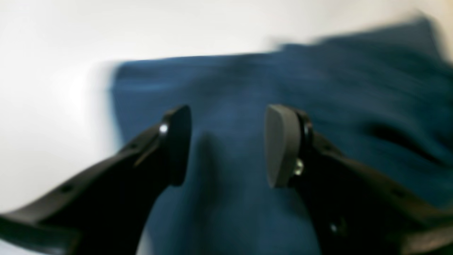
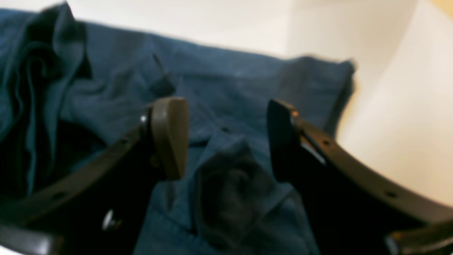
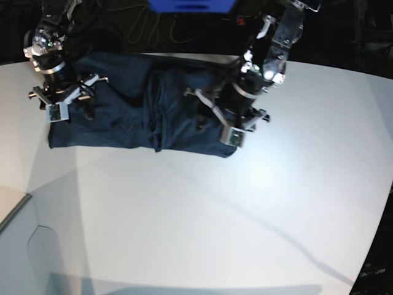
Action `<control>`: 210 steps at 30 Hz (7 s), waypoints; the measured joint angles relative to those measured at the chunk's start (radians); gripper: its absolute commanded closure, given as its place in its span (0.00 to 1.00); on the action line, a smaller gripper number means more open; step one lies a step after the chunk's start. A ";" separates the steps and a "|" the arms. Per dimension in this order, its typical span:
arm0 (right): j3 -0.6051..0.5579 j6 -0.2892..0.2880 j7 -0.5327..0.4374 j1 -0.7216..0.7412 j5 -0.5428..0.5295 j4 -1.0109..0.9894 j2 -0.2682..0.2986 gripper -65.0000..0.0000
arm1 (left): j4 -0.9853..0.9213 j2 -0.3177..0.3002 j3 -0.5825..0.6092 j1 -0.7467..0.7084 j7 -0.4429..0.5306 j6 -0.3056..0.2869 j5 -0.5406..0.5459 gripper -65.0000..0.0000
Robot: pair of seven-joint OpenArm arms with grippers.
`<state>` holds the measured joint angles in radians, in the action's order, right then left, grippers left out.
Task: Layout the t-shirt on the table in an organized manner, then fold the t-shirt properly
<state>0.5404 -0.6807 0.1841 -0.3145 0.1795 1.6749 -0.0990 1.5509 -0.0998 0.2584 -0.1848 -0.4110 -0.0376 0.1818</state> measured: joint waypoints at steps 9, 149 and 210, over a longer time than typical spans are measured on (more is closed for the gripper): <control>0.113 0.000 0.175 0.092 0.000 -0.072 0.016 0.38 | -0.013 -0.056 -0.217 0.000 -0.001 -0.007 0.200 0.50; 0.024 -0.005 0.362 0.251 -0.001 -0.280 0.254 0.47 | -0.048 -0.080 -0.375 -0.048 0.003 -0.004 0.280 0.50; 0.034 -0.006 0.329 0.185 0.003 -0.008 0.072 1.00 | -0.046 -0.071 -0.376 -0.064 -0.003 -0.004 0.284 0.50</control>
<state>0.5743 -0.6872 0.5129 -0.1299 0.1825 1.6672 -0.0273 1.5051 -0.1711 -0.1177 -0.2485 -0.4141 -0.0414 0.4656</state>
